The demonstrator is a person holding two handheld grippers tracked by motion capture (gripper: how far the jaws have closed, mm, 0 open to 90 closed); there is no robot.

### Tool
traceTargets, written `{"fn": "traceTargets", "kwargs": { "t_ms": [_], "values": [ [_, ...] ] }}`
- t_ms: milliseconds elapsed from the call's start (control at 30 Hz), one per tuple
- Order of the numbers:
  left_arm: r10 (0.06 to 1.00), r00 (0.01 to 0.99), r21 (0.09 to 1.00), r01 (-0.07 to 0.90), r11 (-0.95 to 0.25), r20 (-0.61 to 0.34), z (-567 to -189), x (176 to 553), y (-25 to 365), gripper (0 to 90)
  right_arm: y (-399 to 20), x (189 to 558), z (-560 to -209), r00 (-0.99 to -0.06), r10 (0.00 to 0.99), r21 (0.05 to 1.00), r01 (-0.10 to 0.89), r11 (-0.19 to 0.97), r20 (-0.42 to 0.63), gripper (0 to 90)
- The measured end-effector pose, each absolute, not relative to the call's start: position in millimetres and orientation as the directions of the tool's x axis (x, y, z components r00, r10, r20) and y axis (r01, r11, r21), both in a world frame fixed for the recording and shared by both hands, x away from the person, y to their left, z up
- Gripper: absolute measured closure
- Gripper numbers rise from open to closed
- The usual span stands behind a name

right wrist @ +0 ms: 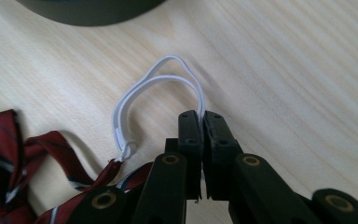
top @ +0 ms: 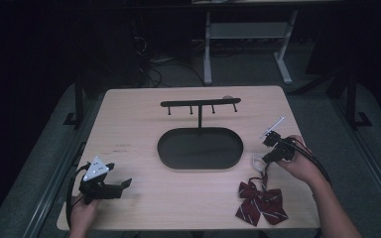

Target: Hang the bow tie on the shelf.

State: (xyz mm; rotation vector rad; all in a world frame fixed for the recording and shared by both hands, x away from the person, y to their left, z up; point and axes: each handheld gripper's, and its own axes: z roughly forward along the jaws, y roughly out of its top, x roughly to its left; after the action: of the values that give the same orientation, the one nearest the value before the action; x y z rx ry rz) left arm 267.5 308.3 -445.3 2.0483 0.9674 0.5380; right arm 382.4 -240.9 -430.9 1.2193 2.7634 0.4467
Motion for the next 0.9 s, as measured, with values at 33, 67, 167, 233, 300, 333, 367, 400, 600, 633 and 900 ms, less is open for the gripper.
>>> {"fn": "traceTargets", "kwargs": {
  "t_ms": [33, 67, 167, 233, 300, 333, 367, 400, 600, 633, 900],
  "values": [
    [0.784, 0.619, 0.801, 0.449, -0.397, 0.042, -445, 268, 308, 13.1, -241, 382, -429, -0.680, 0.732, 0.305, 0.706, 0.639, 0.040, 86.6],
    [0.783, 0.620, 0.798, 0.449, -0.402, 0.045, -445, 268, 309, 13.1, -240, 381, -425, -0.686, 0.726, 0.312, 0.702, 0.640, 0.053, 86.6],
    [0.784, 0.619, 0.800, 0.450, -0.398, 0.042, -445, 268, 308, 13.1, -240, 381, -424, -0.688, 0.724, 0.311, 0.700, 0.643, 0.052, 86.6],
    [0.784, 0.619, 0.799, 0.451, -0.398, 0.042, -446, 268, 308, 13.1, -239, 379, -421, -0.693, 0.718, 0.314, 0.697, 0.645, 0.062, 86.6],
    [0.784, 0.620, 0.797, 0.451, -0.401, 0.043, -445, 268, 308, 13.1, -239, 378, -417, -0.698, 0.712, 0.324, 0.691, 0.646, 0.070, 86.6],
    [0.784, 0.619, 0.798, 0.452, -0.400, 0.042, -446, 268, 308, 13.1, -238, 376, -412, -0.705, 0.704, 0.342, 0.684, 0.645, 0.084, 86.6],
    [0.784, 0.620, 0.797, 0.452, -0.401, 0.043, -446, 268, 308, 13.1, -238, 376, -412, -0.705, 0.704, 0.342, 0.684, 0.645, 0.084, 86.6],
    [0.783, 0.620, 0.797, 0.451, -0.402, 0.044, -445, 268, 308, 13.1, -237, 375, -407, -0.710, 0.699, 0.351, 0.678, 0.646, 0.084, 86.6],
    [0.782, 0.622, 0.795, 0.451, -0.406, 0.046, -445, 268, 308, 13.1, -232, 371, -395, -0.729, 0.680, 0.372, 0.654, 0.659, 0.079, 86.6],
    [0.782, 0.621, 0.796, 0.451, -0.404, 0.045, -445, 268, 308, 13.1, -232, 370, -394, -0.732, 0.677, 0.375, 0.652, 0.659, 0.082, 86.6],
    [0.783, 0.620, 0.795, 0.451, -0.405, 0.047, -445, 267, 308, 13.1, -224, 365, -381, -0.756, 0.650, 0.390, 0.624, 0.677, 0.082, 86.6]
  ]
}}
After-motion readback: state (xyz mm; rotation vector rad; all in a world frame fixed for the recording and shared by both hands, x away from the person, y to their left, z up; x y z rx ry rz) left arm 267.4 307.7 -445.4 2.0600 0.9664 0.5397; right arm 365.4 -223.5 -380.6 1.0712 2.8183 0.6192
